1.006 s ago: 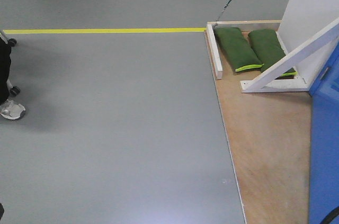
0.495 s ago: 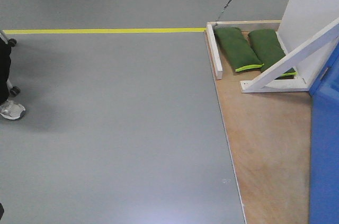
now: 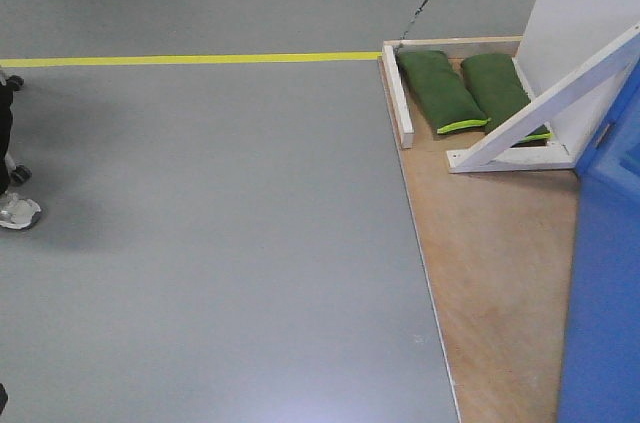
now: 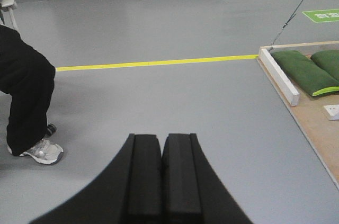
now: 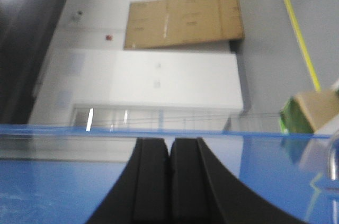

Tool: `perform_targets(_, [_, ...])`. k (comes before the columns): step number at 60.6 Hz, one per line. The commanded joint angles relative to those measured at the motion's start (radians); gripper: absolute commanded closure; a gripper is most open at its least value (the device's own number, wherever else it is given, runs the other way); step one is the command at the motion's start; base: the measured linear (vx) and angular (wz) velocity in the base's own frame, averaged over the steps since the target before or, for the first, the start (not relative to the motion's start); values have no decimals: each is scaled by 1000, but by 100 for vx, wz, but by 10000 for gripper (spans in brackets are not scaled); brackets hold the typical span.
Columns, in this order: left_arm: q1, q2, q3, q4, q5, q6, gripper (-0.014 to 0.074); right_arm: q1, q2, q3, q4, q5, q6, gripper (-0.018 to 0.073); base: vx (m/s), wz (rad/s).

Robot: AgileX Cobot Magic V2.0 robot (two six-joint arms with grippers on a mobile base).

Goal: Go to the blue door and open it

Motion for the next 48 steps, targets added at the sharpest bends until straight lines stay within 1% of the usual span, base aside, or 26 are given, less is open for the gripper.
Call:
perform_targets(1, [0,-10,-33,2,-81,-4,526,153,-10,-39,83,360,21,564,-2,-9])
perform_targets(6, [0,-10,-33,2,-81,-4,526,236,-10,-39,83,364,21,564,-3,-11])
perform_targets(19, [0,-10,-33,2,-81,-4,526,402,-3,-39,84,386,21,564,-4,-14])
perform_targets(30, [0,-10,-33,2,-81,-4,526,521,-8,-39,86,388,21,564,-2,-6])
perform_targets(37, [0,-10,-33,2,-81,-4,526,580,-9,-39,91,370,21,564,0,1])
perform_targets(48, [0,-10,-33,2,-81,-4,526,693,4,-41,91,300,21,564,0,0])
